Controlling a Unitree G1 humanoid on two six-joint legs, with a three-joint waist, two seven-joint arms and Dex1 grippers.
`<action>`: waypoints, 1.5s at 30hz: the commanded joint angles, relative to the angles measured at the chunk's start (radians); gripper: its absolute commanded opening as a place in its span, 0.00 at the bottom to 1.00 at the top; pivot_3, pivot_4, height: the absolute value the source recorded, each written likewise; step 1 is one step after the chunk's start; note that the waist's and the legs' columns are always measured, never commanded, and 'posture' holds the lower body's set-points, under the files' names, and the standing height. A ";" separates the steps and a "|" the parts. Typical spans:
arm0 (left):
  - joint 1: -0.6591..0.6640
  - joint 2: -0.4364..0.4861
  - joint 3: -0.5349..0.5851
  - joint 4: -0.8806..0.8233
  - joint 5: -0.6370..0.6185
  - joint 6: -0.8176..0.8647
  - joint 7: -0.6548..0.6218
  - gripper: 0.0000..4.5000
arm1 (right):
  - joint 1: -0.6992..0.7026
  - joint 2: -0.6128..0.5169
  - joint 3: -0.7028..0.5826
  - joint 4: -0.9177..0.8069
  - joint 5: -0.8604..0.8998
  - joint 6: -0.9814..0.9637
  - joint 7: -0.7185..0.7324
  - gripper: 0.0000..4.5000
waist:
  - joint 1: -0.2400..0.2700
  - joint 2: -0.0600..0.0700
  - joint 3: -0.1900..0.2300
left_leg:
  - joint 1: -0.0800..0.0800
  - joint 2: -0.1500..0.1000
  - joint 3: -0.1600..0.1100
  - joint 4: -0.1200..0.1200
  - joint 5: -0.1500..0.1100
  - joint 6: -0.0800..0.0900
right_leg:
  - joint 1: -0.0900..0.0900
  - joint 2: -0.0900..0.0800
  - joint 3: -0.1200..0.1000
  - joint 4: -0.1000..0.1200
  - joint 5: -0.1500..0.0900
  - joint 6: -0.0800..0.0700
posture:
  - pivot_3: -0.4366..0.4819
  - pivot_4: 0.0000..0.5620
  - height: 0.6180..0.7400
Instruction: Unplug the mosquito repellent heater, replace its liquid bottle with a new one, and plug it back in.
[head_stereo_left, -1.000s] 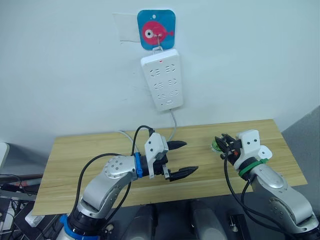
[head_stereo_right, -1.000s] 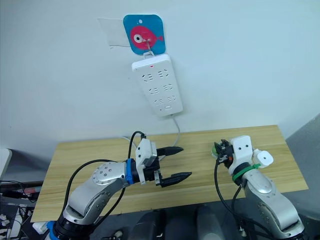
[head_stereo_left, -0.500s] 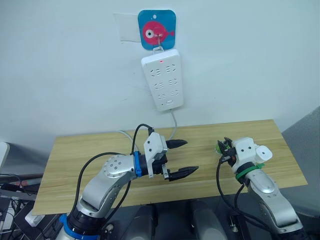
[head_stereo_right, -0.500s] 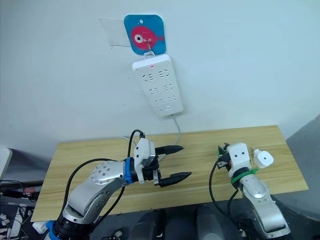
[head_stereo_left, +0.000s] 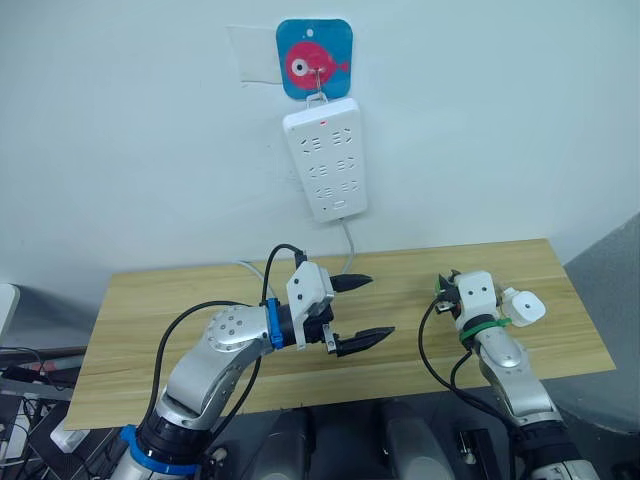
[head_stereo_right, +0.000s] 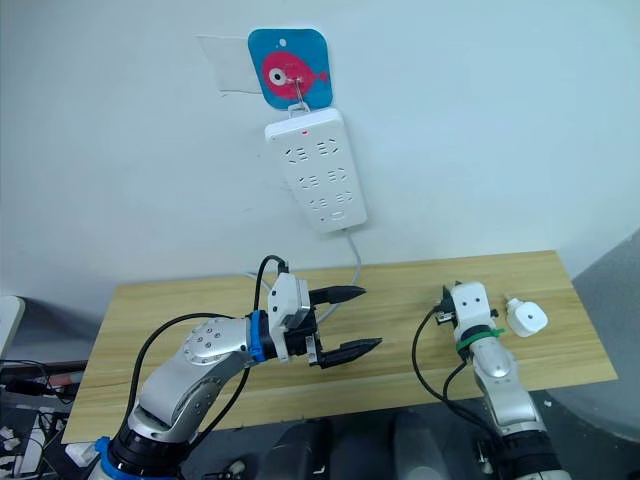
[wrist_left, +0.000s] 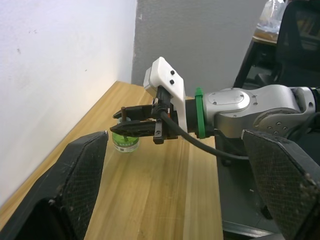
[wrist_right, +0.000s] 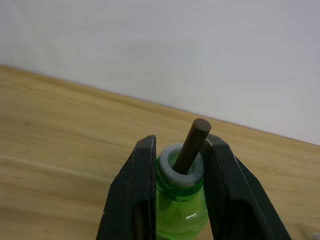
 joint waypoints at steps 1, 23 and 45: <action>-0.007 0.001 0.000 -0.025 0.003 -0.017 -0.009 0.99 | -0.025 0.004 -0.030 0.055 -0.005 -0.057 0.015 0.19 | 0.000 0.000 0.001 | 0.000 0.000 0.000 0.000 0.000 0.000 | 0.000 0.000 0.000 0.000 0.000 0.000 | 0.44 0.54 1.00; 0.002 0.002 -0.006 -0.036 0.012 0.012 0.008 1.00 | -0.046 0.010 -0.072 0.162 0.002 -0.100 0.080 0.81 | 0.003 0.001 0.012 | 0.000 0.000 0.000 0.000 0.000 0.000 | 0.000 0.000 0.000 0.000 0.000 0.000 | 0.46 0.57 1.00; 0.178 -0.019 0.019 -0.086 0.064 -0.090 0.100 1.00 | 0.307 -0.061 -0.125 -0.499 0.174 0.259 0.266 0.99 | 0.020 0.002 0.013 | -0.001 0.000 -0.002 -0.001 0.000 0.000 | 0.000 -0.002 0.003 -0.002 0.000 -0.001 | 0.43 0.51 1.00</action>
